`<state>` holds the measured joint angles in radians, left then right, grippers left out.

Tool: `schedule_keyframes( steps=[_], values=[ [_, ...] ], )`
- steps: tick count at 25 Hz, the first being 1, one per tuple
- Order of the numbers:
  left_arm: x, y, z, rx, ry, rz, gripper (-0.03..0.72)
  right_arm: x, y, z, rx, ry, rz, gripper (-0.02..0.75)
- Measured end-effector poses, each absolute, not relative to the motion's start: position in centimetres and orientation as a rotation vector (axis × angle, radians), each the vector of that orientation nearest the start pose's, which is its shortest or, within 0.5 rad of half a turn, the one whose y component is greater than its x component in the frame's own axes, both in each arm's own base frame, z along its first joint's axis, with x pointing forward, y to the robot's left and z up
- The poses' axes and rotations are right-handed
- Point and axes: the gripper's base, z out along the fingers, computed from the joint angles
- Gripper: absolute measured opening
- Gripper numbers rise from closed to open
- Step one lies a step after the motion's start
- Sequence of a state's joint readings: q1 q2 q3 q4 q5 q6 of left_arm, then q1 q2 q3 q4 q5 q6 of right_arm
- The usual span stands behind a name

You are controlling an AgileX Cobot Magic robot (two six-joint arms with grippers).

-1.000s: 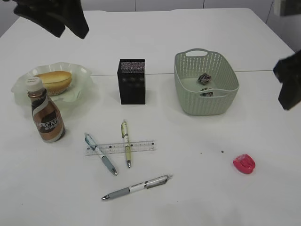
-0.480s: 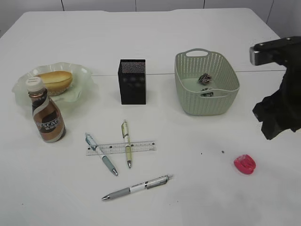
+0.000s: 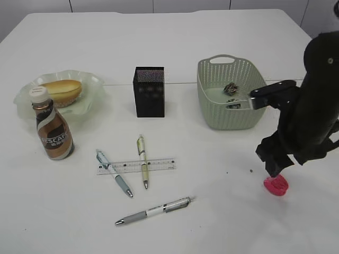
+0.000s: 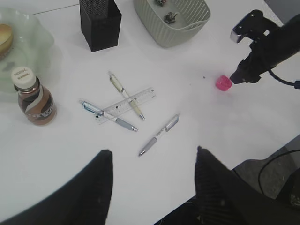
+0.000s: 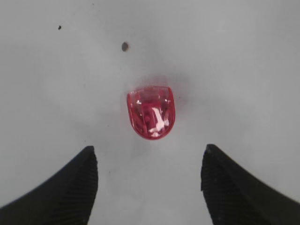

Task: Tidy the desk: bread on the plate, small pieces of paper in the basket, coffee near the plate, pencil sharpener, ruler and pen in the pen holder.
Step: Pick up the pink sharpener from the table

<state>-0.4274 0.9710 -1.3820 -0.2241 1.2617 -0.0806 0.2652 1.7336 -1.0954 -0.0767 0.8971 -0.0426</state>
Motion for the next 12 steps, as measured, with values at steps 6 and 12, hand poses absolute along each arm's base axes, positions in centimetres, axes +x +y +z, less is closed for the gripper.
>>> schedule_keyframes(
  steps=[6,12],
  values=[
    [12.6,-7.8,45.6,0.435,2.327,-0.531,0.413,32.3,8.2,15.7,-0.571,3.022,-0.081,0.511],
    [12.6,-7.8,45.6,0.434,2.327,-0.52,0.413,32.9,8.2,14.0,-0.608,3.052,-0.114,0.511]
  ],
)
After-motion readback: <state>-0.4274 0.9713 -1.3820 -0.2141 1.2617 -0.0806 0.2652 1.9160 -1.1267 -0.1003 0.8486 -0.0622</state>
